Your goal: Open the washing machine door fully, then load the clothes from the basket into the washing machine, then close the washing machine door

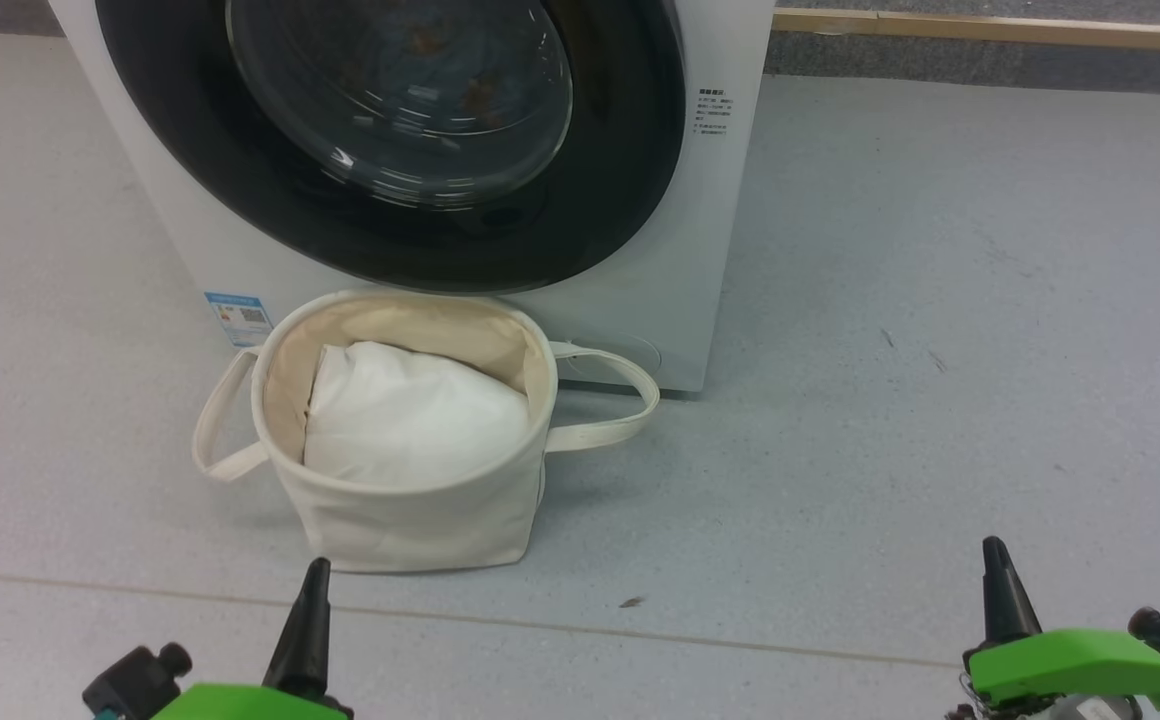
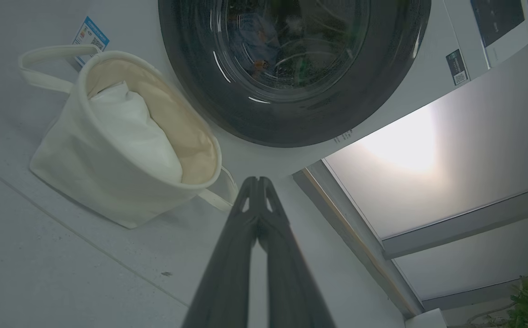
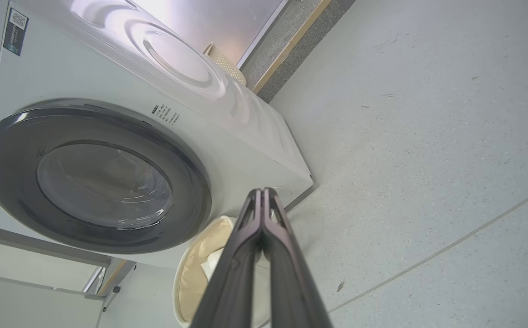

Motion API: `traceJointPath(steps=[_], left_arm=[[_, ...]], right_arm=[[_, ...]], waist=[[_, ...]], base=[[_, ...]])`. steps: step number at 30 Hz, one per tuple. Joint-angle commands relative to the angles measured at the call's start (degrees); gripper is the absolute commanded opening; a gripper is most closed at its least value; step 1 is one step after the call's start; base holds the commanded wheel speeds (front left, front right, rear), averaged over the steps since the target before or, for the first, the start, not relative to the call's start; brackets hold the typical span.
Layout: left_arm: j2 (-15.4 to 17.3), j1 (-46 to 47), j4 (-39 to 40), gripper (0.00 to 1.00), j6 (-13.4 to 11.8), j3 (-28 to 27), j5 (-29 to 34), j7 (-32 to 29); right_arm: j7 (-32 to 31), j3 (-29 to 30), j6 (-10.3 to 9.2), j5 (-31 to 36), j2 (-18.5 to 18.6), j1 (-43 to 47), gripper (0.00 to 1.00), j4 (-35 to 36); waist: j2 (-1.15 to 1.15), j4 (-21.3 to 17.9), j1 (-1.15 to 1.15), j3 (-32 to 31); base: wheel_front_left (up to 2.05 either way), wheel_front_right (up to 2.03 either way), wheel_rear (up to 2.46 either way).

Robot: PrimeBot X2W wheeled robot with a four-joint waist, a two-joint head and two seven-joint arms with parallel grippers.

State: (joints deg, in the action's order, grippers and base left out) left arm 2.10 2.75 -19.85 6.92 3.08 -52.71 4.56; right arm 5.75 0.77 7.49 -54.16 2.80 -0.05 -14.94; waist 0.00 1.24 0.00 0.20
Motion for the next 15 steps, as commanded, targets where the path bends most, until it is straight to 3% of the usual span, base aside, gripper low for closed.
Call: traceJointPath(steps=[1, 15], left_arm=[[0.5, 2.8, 2.2, 0.0, 0.3, -1.4, -1.3, -0.5], [0.6, 2.9, 3.0, 0.0, 0.3, -3.2, -9.8, -2.8]], right_arm=[[-0.4, -0.3, 0.0, -1.4, 1.0, -3.1, 0.0, 1.7], [-2.7, 0.7, 0.0, -9.9, 1.1, -3.7, 0.0, 1.5]], waist=[[0.0, 0.0, 0.0, 0.0], [0.0, -0.3, 0.0, 0.0]], base=[[0.0, 0.0, 0.0], [0.0, 0.0, 0.0]])
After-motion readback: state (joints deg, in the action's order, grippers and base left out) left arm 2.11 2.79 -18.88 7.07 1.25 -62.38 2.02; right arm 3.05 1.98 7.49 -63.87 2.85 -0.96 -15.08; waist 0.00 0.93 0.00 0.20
